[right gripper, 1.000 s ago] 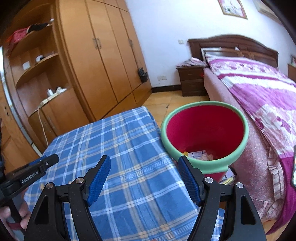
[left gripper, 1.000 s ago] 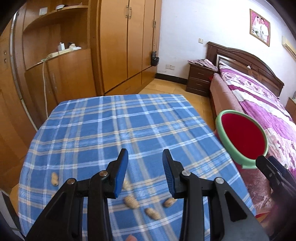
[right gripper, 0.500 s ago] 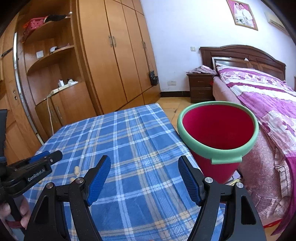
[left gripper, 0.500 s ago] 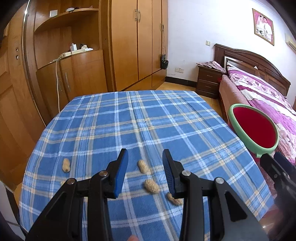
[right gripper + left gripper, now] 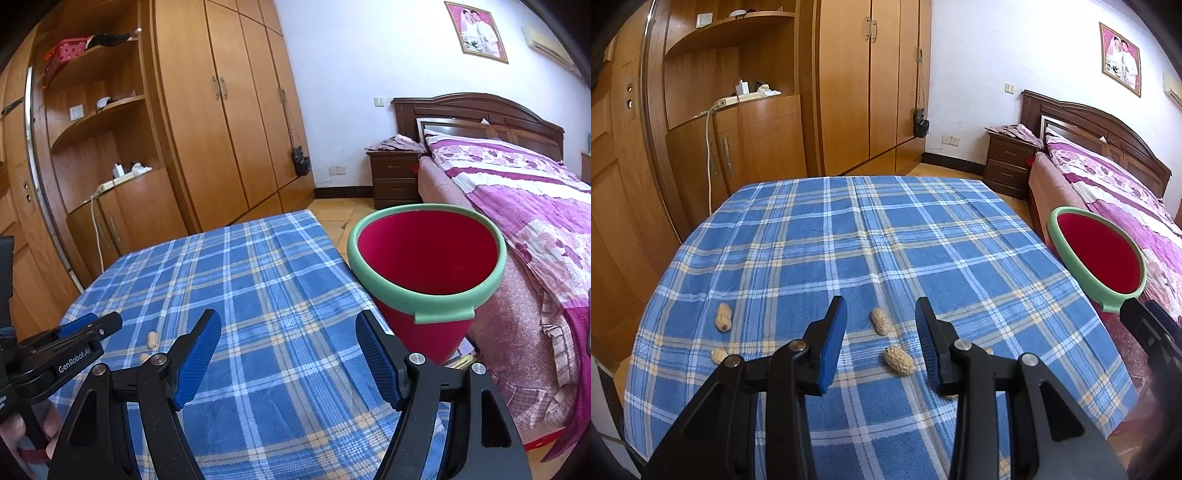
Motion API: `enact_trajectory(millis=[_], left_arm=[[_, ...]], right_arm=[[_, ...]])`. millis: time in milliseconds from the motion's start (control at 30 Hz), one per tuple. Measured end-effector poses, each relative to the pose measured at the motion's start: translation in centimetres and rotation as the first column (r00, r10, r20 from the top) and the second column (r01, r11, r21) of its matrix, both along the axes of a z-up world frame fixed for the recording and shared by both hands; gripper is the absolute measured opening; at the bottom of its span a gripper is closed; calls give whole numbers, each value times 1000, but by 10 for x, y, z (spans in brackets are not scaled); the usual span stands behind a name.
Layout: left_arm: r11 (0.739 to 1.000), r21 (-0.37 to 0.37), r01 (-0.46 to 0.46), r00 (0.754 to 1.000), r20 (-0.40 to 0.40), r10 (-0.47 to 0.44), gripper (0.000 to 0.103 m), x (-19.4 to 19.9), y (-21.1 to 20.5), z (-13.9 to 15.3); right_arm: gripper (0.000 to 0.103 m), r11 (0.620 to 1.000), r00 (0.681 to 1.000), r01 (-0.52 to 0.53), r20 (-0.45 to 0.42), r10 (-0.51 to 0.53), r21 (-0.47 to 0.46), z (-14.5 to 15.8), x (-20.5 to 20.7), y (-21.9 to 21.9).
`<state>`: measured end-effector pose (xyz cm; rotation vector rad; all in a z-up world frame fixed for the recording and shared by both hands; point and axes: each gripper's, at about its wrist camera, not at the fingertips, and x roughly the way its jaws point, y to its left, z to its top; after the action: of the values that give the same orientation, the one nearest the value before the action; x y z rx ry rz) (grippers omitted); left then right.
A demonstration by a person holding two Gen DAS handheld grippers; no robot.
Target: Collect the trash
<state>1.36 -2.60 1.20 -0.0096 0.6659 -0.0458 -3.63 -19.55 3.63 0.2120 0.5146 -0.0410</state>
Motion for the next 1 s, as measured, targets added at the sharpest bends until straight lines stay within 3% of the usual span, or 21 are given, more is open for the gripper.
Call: enact_trajectory(millis=[1000], left_arm=[[1000,3,-2,1000,6,2,38,1,0,1]], right_arm=[[76,1000,1000,4,-16,-3,11,-3,1,-2]])
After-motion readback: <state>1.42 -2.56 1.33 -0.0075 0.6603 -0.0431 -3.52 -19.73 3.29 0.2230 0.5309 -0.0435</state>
